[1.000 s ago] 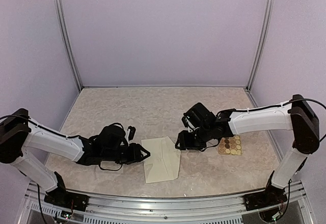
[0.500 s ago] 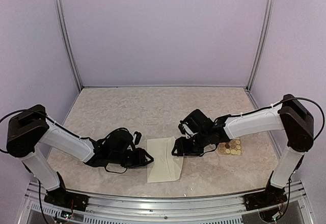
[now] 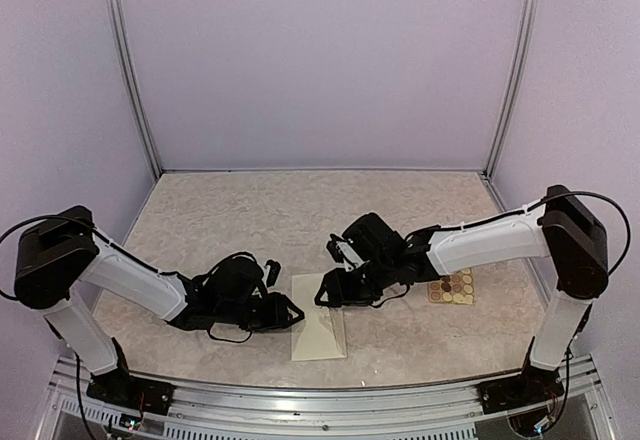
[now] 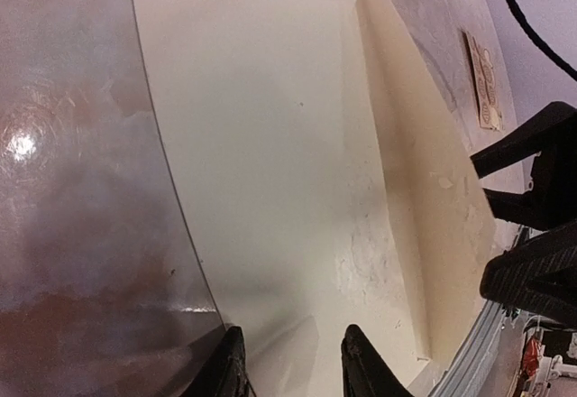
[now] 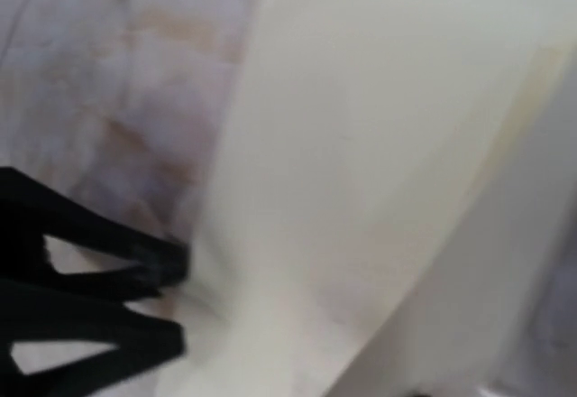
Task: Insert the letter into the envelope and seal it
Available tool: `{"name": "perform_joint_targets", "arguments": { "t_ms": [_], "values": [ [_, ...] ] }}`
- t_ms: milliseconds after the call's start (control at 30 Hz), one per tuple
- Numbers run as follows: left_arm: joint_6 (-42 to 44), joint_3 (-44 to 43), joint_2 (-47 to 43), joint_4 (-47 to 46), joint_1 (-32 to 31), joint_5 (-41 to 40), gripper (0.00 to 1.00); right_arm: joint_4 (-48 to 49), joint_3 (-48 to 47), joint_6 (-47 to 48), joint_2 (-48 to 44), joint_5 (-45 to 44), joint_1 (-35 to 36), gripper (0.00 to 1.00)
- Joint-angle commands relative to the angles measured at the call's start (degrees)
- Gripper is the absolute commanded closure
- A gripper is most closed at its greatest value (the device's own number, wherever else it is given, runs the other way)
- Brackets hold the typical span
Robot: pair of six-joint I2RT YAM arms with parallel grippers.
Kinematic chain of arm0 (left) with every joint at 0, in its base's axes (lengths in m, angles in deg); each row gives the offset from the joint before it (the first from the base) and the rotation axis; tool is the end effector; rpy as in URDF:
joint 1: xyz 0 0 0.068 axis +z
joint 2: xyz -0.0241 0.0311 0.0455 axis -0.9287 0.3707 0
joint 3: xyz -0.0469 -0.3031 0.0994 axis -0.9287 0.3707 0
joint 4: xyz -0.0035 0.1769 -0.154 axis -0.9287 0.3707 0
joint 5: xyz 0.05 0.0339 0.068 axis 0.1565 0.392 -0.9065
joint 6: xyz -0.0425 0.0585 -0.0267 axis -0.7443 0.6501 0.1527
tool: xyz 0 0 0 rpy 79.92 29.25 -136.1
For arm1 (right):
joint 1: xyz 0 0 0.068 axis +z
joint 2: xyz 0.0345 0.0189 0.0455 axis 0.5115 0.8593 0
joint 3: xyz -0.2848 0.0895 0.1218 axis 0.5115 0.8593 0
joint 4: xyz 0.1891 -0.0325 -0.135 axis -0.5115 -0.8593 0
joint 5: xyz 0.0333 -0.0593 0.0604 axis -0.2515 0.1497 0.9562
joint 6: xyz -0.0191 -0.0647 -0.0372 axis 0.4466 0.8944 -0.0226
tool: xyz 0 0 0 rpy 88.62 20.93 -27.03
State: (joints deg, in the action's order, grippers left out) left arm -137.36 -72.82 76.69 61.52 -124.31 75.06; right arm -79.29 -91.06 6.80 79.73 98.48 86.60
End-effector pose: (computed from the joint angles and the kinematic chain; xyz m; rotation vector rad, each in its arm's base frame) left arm 0.1650 -0.2580 0.1723 0.1202 2.5308 -1.0358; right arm 0.1997 0.3203 0.2168 -0.3588 2.7007 0.9412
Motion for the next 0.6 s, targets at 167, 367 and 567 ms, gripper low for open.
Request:
{"name": "perform_joint_targets", "arguments": {
  "t_ms": [167,367,567],
  "values": [
    [-0.08,-0.52,1.45,1.79,-0.66,0.86,0.66,3.63,-4.20,-0.70,7.53,2.77,2.85,0.46],
    [-0.18,-0.56,1.37,1.74,-0.79,0.92,0.66,5.27,-4.73,-1.36,9.40,3.65,3.05,0.50],
    [-0.27,-0.38,1.17,1.78,-0.88,0.78,0.66,4.86,-4.05,-2.50,10.27,3.73,3.05,0.52]
  ]
}}
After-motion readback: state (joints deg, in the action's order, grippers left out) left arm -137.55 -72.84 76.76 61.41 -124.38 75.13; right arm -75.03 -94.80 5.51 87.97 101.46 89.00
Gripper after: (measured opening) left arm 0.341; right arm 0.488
